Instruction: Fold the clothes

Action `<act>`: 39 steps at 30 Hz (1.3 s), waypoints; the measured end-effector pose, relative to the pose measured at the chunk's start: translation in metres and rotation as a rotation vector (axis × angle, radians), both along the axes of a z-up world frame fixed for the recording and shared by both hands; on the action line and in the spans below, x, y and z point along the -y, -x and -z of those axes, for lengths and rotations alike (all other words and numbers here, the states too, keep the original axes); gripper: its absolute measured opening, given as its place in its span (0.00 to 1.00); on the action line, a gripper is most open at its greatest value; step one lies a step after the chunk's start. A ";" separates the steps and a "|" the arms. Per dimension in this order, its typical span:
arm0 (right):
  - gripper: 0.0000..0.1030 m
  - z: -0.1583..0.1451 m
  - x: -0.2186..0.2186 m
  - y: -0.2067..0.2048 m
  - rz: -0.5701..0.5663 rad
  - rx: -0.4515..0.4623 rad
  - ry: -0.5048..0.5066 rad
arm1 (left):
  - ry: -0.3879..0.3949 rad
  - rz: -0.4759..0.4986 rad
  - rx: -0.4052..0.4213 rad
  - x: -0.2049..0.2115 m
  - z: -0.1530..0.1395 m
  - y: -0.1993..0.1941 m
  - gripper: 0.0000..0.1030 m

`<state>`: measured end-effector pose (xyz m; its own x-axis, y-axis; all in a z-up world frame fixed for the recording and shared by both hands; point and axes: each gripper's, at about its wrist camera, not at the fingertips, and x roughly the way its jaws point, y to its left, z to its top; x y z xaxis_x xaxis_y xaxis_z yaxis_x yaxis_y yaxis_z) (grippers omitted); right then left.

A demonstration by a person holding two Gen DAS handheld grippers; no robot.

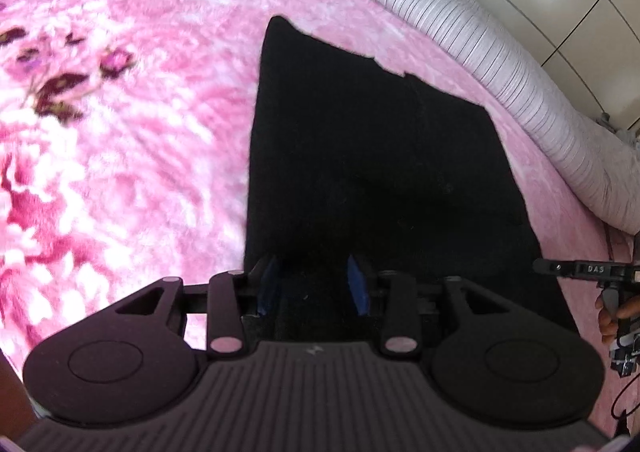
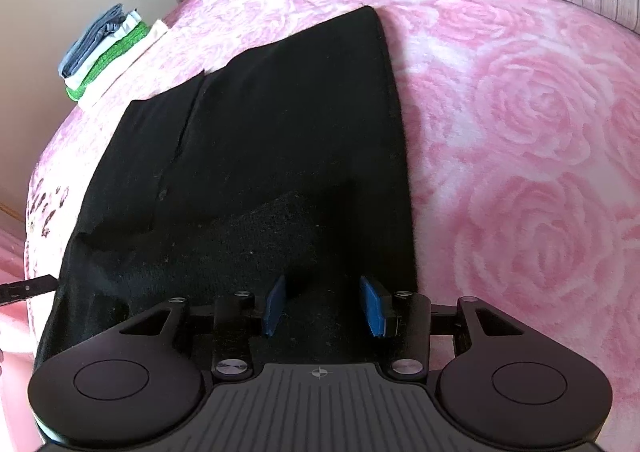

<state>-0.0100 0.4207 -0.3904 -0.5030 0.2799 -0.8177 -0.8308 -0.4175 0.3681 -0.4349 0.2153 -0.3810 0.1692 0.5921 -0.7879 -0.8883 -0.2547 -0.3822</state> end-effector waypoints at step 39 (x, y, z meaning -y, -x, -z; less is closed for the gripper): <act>0.15 -0.006 0.002 0.034 0.069 0.192 -0.168 | -0.066 0.002 -0.115 -0.008 -0.004 0.002 0.12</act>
